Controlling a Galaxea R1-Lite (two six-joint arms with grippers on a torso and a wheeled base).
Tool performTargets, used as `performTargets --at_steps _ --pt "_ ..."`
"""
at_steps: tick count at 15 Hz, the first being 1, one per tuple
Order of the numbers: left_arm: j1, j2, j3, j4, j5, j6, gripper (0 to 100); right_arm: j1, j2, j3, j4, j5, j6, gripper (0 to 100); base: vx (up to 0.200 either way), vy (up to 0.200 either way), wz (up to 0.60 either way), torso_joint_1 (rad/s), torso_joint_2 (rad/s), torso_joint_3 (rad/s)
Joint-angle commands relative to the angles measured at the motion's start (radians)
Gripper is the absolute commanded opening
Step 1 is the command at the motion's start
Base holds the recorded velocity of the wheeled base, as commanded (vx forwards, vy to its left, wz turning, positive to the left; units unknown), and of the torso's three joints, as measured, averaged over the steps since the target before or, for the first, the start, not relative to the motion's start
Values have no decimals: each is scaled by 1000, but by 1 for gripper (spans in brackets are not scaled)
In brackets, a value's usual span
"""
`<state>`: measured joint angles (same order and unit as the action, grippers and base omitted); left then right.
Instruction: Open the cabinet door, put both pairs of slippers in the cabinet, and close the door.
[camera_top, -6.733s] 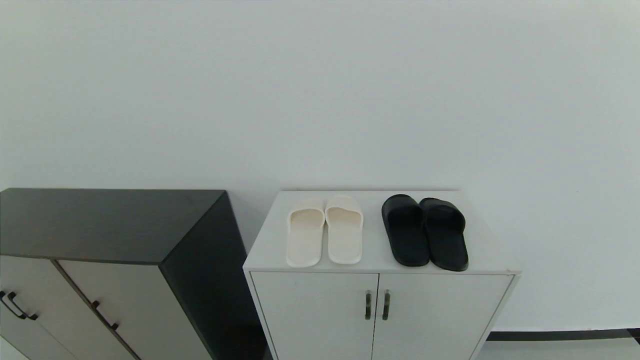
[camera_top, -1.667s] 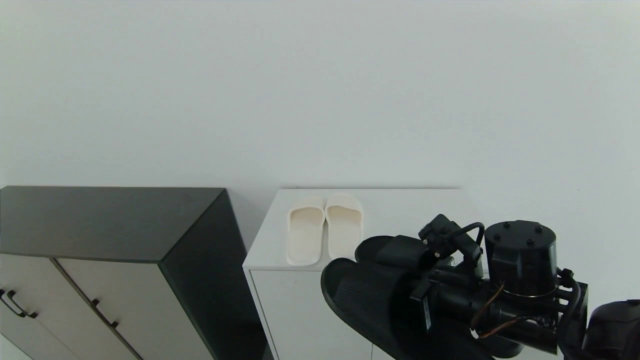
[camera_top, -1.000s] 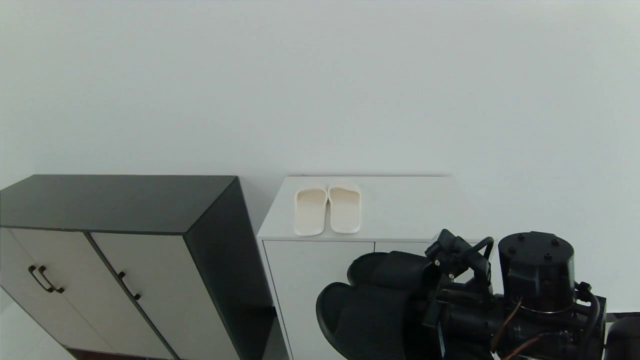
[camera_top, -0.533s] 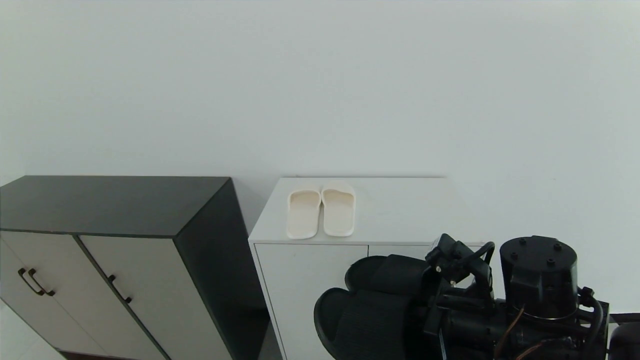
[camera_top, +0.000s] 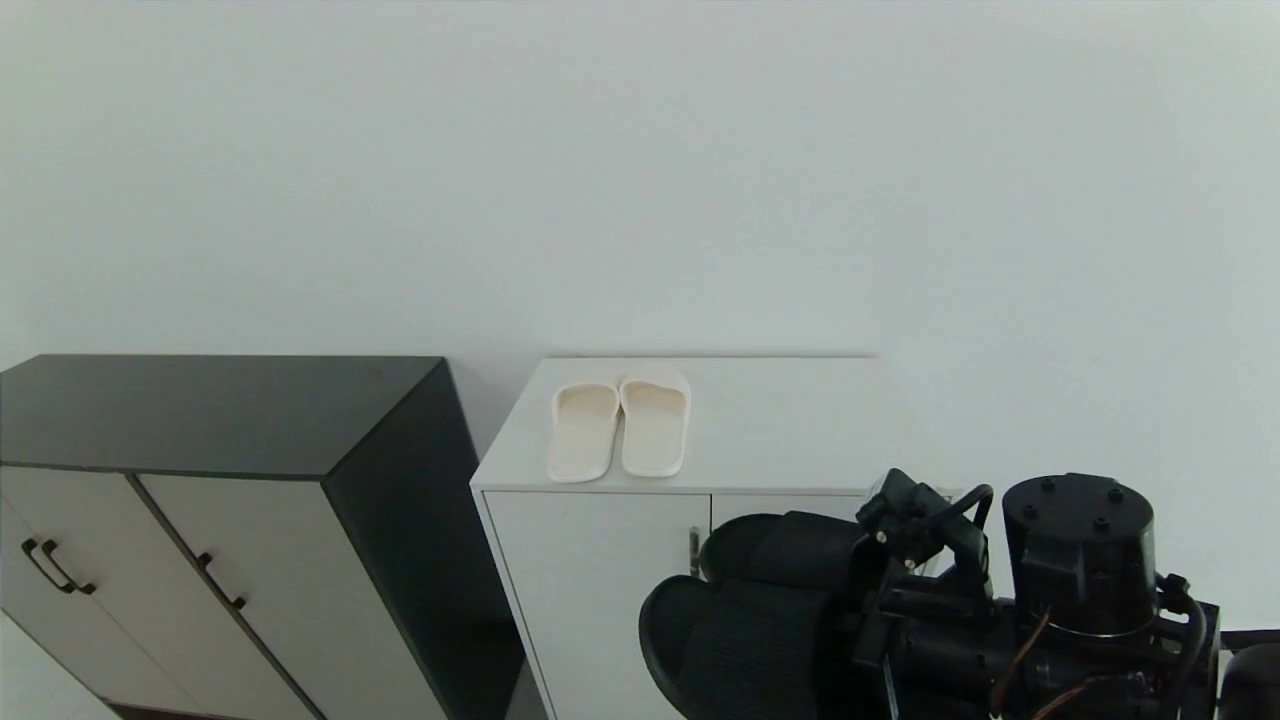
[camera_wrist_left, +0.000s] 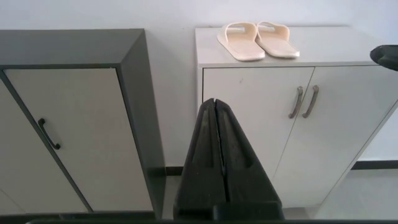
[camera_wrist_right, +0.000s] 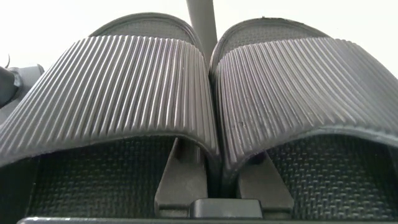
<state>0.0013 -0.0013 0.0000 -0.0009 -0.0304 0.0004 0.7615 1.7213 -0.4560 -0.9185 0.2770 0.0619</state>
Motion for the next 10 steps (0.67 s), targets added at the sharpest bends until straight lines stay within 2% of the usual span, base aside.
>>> performTargets --at_steps 1,10 --pt "0 1 0 -1 0 1 0 -1 4 2 0 1 -1 0 0 0 0 0 0 0" --pt "0 1 0 1 0 0 0 1 15 2 0 2 1 0 0 0 0 0 0 0"
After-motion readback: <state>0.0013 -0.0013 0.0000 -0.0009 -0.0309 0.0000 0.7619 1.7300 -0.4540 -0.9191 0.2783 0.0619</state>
